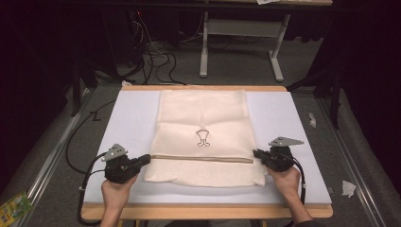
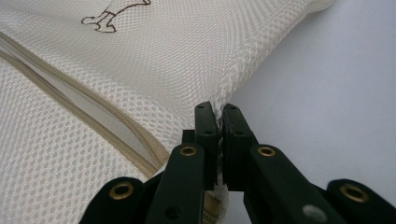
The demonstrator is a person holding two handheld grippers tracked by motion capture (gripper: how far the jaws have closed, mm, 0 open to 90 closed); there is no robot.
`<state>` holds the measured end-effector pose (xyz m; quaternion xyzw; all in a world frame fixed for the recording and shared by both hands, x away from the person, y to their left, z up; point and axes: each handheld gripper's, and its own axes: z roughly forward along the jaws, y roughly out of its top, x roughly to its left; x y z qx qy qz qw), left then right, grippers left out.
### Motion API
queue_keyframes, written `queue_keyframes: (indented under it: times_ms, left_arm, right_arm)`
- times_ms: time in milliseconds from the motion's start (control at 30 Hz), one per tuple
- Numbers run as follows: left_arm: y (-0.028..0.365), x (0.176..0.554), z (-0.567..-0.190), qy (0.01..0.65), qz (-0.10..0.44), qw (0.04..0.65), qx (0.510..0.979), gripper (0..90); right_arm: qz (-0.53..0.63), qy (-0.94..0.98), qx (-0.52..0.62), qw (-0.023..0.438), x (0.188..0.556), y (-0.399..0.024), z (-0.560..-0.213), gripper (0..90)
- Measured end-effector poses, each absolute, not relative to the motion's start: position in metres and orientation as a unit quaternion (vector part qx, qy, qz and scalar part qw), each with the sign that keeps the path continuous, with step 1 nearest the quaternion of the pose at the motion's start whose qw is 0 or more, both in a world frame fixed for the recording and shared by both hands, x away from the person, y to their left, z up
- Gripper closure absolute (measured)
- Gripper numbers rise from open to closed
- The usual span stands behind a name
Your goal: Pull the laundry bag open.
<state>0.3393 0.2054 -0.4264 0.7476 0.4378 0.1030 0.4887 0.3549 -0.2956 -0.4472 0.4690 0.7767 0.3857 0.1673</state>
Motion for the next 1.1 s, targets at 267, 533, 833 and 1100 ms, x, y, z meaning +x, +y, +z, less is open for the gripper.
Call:
queue_keyframes:
  times_ms: [267,533,833,1100]
  left_arm:
    - [0.208,0.341,-0.427,0.440,0.102,0.491,0.745,87.0]
    - [0.213,0.342,-0.429,0.449,0.104,0.483,0.744,87.1]
    - [0.216,0.343,-0.429,0.455,0.109,0.472,0.747,87.1]
    - [0.219,0.344,-0.433,0.468,0.116,0.446,0.754,87.2]
  right_arm:
    - [0.386,0.778,0.465,0.168,0.355,-0.293,-0.447,87.8]
    - [0.387,0.776,0.468,0.168,0.355,-0.294,-0.446,87.9]
    - [0.389,0.777,0.461,0.180,0.352,-0.294,-0.444,88.4]
    - [0.389,0.778,0.458,0.184,0.353,-0.293,-0.442,88.8]
